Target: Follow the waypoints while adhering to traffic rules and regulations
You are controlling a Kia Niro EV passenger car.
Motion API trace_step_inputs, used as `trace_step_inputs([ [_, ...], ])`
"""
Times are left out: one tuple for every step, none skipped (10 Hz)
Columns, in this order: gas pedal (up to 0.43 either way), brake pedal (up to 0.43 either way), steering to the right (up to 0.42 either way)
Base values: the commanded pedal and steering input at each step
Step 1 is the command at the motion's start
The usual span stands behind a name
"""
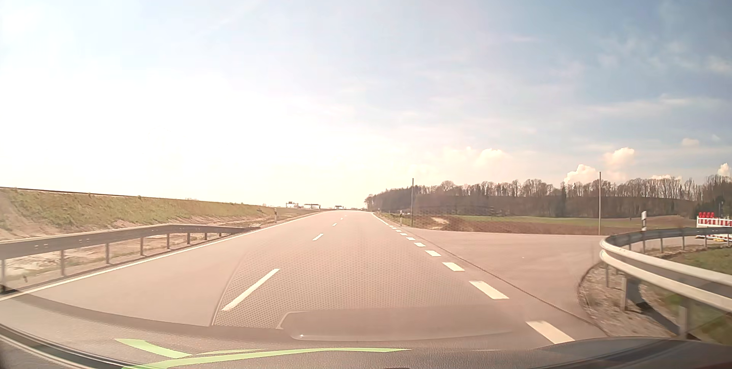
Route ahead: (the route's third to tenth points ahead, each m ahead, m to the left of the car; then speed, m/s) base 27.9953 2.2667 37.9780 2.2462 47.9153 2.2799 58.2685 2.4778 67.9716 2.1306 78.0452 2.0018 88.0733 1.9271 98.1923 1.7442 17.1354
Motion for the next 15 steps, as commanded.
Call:
trace_step_inputs([
  [0.157,0.0,-0.003],
  [0.157,0.0,-0.003],
  [0.157,0.0,-0.003],
  [0.157,0.0,-0.003],
  [0.157,0.0,-0.003],
  [0.157,0.0,-0.003],
  [0.157,0.0,-0.003],
  [0.157,0.0,-0.004],
  [0.157,0.0,-0.003],
  [0.157,0.0,-0.004],
  [0.157,0.0,-0.004],
  [0.157,0.0,-0.004],
  [0.157,0.0,-0.002],
  [0.157,0.0,0.0],
  [0.157,0.0,0.001],
])
